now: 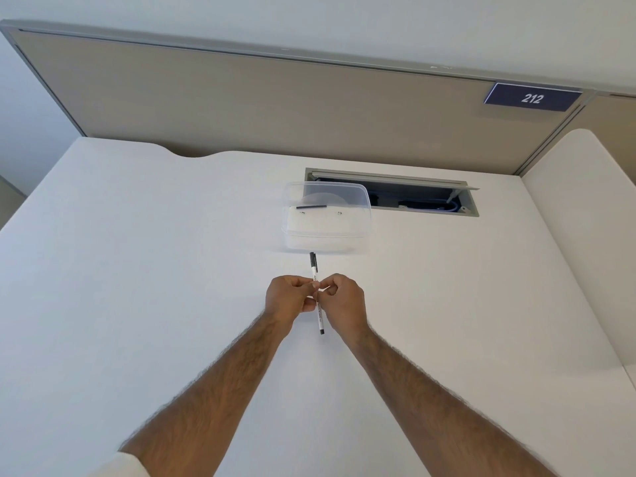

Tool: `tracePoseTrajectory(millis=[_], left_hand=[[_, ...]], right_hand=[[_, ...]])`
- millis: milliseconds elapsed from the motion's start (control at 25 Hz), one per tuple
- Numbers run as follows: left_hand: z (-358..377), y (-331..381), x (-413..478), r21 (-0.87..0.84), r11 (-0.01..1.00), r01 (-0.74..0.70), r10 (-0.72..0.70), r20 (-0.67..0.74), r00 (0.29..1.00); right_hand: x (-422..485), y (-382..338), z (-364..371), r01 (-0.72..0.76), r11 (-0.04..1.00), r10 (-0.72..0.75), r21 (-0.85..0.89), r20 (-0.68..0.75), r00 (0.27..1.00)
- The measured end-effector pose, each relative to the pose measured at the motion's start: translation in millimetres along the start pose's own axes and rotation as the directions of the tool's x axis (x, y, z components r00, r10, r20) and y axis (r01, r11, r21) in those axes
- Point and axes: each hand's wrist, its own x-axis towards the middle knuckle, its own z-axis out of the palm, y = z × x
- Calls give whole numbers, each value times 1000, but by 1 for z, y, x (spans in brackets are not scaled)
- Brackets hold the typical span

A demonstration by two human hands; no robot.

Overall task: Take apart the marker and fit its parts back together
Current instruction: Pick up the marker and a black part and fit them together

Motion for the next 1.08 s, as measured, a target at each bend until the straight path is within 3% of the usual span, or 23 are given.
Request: tracePoseTrajectory(millis=[320, 1080], left_hand=[[7, -7, 11, 86, 996, -26, 35, -99, 994], [21, -12, 26, 339, 940, -39, 81, -110, 991]], right_hand=[[11, 8, 14, -91, 996, 91, -13, -24, 996], [29, 19, 16, -136, 985, 142, -106, 48, 989]])
